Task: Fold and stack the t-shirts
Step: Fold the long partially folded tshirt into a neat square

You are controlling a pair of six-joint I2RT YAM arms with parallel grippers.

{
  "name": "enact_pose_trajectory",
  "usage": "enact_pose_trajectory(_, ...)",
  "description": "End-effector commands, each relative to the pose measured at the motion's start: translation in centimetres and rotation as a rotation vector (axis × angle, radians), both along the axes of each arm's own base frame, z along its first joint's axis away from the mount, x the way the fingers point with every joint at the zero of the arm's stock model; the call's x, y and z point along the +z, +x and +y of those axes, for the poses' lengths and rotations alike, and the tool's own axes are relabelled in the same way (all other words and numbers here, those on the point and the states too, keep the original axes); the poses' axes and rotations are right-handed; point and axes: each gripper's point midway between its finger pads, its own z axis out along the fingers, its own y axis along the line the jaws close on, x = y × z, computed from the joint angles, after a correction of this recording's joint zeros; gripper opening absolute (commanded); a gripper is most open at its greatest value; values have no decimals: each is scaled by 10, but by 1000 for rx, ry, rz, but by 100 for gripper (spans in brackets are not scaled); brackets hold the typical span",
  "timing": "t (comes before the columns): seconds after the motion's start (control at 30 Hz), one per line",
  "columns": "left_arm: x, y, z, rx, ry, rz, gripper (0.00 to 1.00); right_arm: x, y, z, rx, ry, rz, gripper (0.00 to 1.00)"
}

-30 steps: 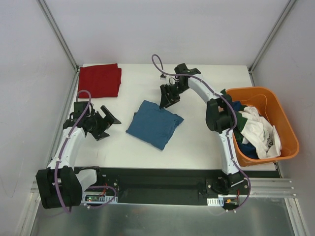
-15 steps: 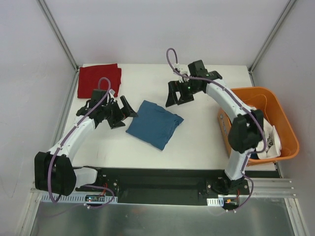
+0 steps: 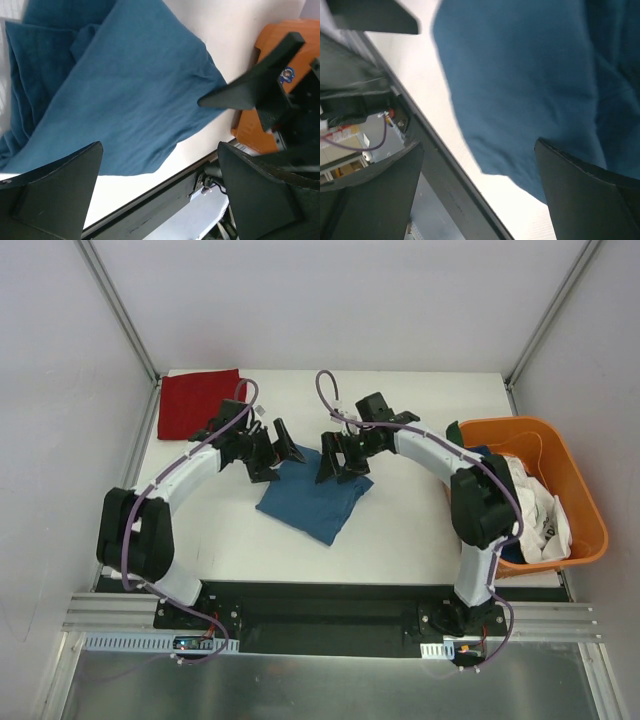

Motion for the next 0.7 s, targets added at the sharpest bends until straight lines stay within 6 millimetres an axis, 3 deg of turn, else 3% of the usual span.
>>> enact_pose_trajectory(0.0,-11,14,-15,-44,-28,39,99,-9,35,-3,-52,-18,-10,96)
enact_pose_trajectory(0.13,-38,13,-24,-68,-12,112,99,-40,45,-3,-40,-72,33,96)
enact_pose_trajectory(0.4,-85,3,-16,-50,58,216,99,-72,52,-4,-2,-117,69,96)
enact_pose_trajectory(0.57,-100,-31,-4,-42,94,268,99,-72,43,-8,22,-122,67,96)
enact_pose_trajectory(0.67,-87,-51,-4,-41,93,237,99,-58,36,-8,53,-116,29,96)
